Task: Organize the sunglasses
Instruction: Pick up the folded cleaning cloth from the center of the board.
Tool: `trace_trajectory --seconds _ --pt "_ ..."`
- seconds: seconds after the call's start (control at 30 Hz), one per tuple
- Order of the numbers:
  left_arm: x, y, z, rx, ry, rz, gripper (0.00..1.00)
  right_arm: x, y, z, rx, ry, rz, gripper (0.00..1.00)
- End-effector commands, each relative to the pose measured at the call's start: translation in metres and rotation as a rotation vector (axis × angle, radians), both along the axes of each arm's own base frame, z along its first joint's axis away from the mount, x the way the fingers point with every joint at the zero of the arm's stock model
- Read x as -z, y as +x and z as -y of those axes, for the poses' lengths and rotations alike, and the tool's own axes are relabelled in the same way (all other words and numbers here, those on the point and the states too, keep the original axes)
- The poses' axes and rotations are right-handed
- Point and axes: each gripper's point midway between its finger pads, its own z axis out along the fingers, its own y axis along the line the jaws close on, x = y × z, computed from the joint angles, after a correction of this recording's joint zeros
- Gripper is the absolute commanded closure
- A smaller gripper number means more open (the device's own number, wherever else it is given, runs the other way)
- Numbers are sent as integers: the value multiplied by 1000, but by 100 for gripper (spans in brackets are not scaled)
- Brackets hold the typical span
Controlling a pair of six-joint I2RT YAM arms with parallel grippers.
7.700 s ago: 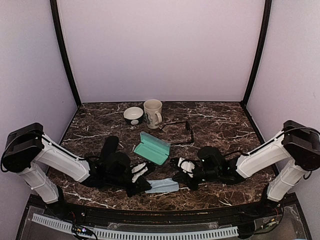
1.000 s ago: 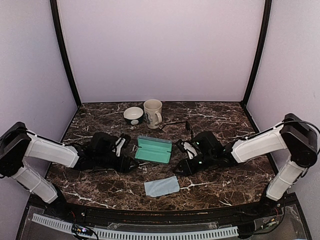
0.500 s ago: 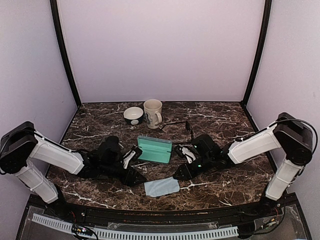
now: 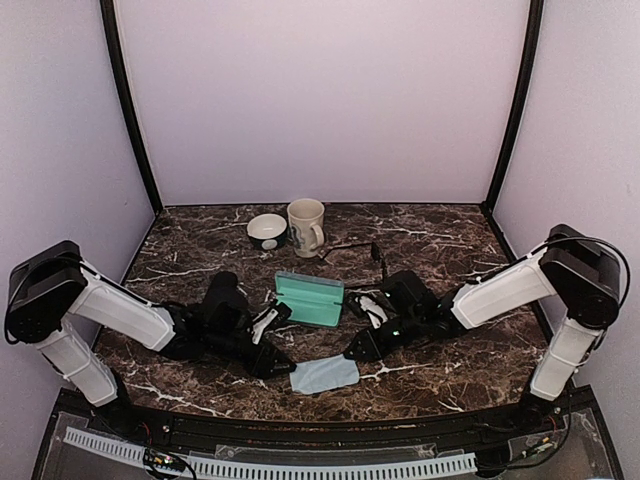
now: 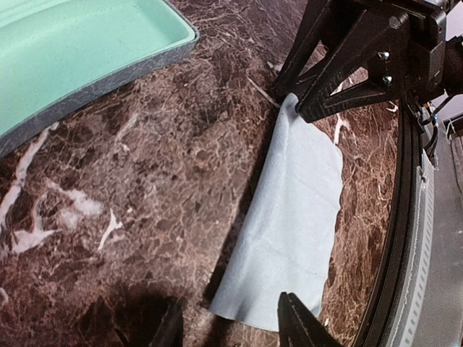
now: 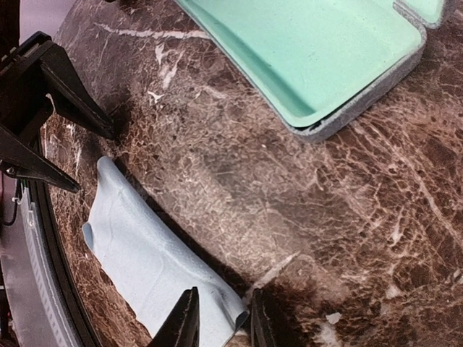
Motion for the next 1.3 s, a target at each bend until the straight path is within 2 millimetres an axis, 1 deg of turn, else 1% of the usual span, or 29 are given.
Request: trace_trajectory --seconds 0.0,0.17,0.5,0.67,0.87,1.1,1.27 --pt "-4 -1 9 30 -12 4 56 6 -5 -3 -21 -10 -9 76" --pt "-2 -4 10 39 -9 -4 64 5 -5 -3 -23 -9 -6 80" --pt "-2 -1 13 37 -5 5 72 3 -4 -6 -31 -6 0 89" --pt "1 -1 14 42 4 0 79 2 -3 -6 -33 -5 2 91" --pt "0 -1 16 46 0 4 85 2 -3 -7 -33 -3 2 93" --pt "-5 2 17 37 -3 11 100 -5 0 -10 -27 13 6 99" --pt "-9 7 14 12 20 33 100 -13 7 -12 17 32 28 100"
